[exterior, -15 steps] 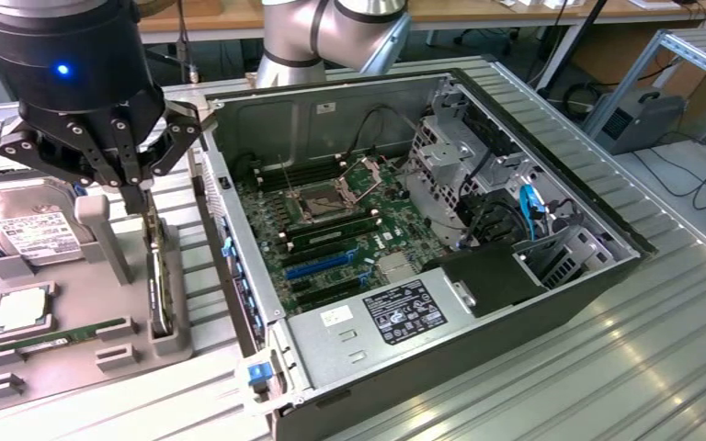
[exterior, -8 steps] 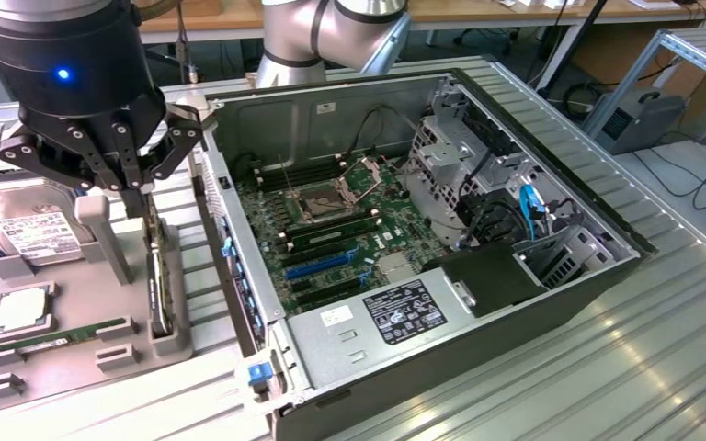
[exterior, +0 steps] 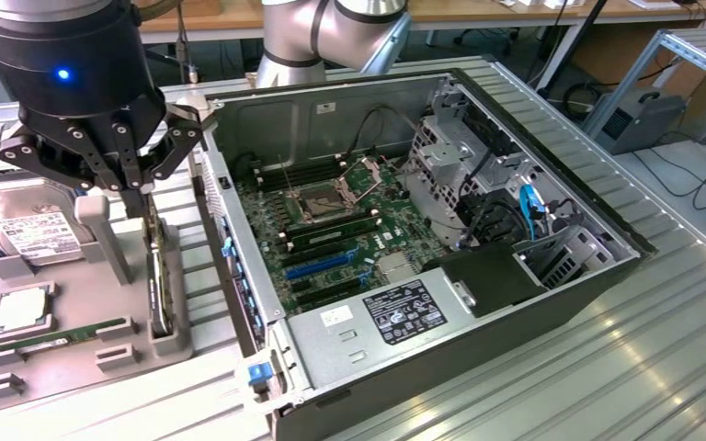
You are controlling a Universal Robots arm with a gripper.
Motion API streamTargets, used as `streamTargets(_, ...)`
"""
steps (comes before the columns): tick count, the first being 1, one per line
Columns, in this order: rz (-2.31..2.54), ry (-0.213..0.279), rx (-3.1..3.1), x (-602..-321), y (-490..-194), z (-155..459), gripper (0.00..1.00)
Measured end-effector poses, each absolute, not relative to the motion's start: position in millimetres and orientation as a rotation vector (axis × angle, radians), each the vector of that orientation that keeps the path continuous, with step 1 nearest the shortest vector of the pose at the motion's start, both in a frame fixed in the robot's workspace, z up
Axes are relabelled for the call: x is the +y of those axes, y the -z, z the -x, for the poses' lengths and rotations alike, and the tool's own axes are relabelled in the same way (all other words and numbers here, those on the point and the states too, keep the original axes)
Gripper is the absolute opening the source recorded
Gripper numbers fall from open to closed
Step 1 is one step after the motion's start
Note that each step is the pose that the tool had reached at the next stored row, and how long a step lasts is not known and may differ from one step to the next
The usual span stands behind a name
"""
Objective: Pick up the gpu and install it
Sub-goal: 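Pick up the gpu and move the gpu toward the slot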
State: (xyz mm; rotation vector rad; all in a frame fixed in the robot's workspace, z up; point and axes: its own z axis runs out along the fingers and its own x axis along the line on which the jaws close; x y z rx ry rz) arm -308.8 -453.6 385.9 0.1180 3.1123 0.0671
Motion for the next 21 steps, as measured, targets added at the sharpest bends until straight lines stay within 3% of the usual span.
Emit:
streamTargets(5,-0.118,-0.067,3.112,-453.6,-385.9,308.8,0.11)
streamTargets(9,-0.118,-0.067,3.112,-453.6,-385.9,308.9,0.36)
streamTargets(11,-0.118,-0.067,3.112,-453.6,-385.9,308.9,0.54)
streamTargets(21,-0.119,-0.067,3.112,-453.6,-377.3,312.3,0.54)
